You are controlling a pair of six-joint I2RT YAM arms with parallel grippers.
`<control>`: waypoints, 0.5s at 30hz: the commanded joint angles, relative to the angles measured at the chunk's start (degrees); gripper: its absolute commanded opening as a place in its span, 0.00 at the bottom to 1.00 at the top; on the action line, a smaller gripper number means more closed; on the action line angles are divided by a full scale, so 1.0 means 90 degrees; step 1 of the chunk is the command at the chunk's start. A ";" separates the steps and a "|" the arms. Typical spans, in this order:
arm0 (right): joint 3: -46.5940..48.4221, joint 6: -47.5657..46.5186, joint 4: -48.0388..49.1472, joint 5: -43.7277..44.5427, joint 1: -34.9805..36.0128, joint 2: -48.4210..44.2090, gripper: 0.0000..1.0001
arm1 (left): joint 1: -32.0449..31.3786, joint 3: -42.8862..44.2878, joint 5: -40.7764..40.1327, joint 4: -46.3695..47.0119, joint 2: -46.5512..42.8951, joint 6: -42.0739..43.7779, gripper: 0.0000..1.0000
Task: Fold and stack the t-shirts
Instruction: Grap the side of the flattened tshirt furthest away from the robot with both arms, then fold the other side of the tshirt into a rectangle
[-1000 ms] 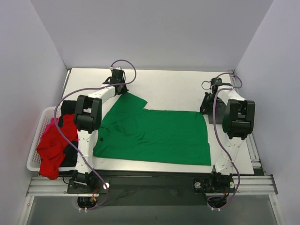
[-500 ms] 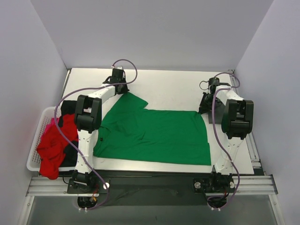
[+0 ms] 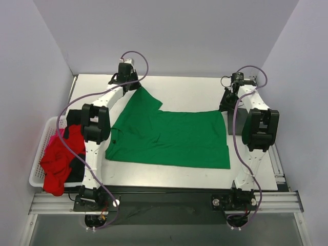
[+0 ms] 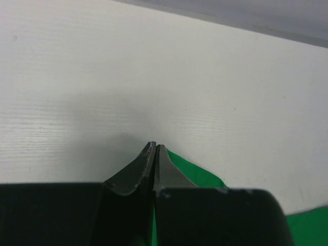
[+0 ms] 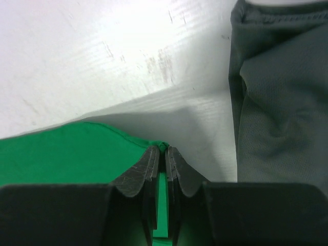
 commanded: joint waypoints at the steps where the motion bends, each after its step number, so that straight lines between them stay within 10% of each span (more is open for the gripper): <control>1: 0.0612 0.0071 -0.0423 0.0144 0.0029 0.0240 0.00 | 0.0135 0.0416 0.0491 0.0371 0.0047 0.0055 0.00; 15: 0.0097 -0.0163 -0.0472 0.0017 0.0048 -0.0346 0.00 | 0.0379 -0.3127 0.1898 0.2646 -0.2304 -0.0238 0.00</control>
